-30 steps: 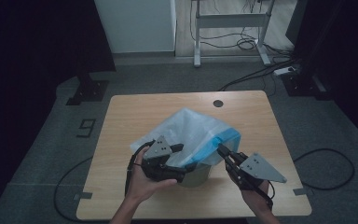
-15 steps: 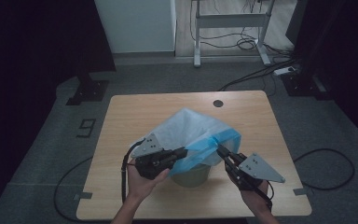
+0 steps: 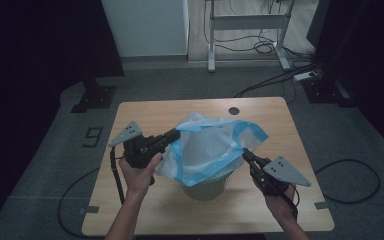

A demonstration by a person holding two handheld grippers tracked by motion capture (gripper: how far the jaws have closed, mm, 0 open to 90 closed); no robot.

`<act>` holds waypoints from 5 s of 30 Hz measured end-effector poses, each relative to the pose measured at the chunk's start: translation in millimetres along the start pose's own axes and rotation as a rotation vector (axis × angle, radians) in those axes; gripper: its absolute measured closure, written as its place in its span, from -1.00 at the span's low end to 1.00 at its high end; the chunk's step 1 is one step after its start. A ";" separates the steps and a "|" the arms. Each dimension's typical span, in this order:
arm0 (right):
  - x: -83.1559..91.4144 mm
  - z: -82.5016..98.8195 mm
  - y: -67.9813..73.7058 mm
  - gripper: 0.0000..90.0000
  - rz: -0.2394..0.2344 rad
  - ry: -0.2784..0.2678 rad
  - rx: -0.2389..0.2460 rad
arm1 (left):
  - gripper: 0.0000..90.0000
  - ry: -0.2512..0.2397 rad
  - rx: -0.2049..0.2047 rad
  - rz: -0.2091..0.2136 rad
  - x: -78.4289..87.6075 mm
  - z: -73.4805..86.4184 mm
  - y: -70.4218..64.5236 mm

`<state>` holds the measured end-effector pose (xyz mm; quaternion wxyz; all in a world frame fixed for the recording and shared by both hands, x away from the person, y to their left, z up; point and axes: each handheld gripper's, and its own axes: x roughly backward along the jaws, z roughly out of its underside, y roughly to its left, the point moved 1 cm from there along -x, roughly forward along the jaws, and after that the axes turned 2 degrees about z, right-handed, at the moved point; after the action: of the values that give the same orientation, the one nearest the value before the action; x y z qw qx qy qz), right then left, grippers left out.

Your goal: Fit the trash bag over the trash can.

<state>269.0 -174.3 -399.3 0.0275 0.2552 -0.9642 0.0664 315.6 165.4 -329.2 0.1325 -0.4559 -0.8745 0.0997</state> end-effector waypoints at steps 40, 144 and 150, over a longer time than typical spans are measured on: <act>31.9 26.7 -34.9 0.98 -0.050 -0.028 -0.077 | 1.00 0.000 0.043 0.071 51.2 63.3 12.0; -21.7 -17.2 -25.4 0.97 -0.046 0.016 -0.158 | 1.00 0.229 -0.230 -0.113 -17.1 19.7 -16.6; -29.8 -15.1 -38.0 0.97 -0.014 0.041 -0.163 | 1.00 0.178 -0.171 -0.143 -11.8 7.6 8.6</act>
<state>314.1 -190.3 -382.6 0.0683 0.2575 -0.9638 -0.0072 326.3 160.1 -340.5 0.1769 -0.4089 -0.8949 -0.0255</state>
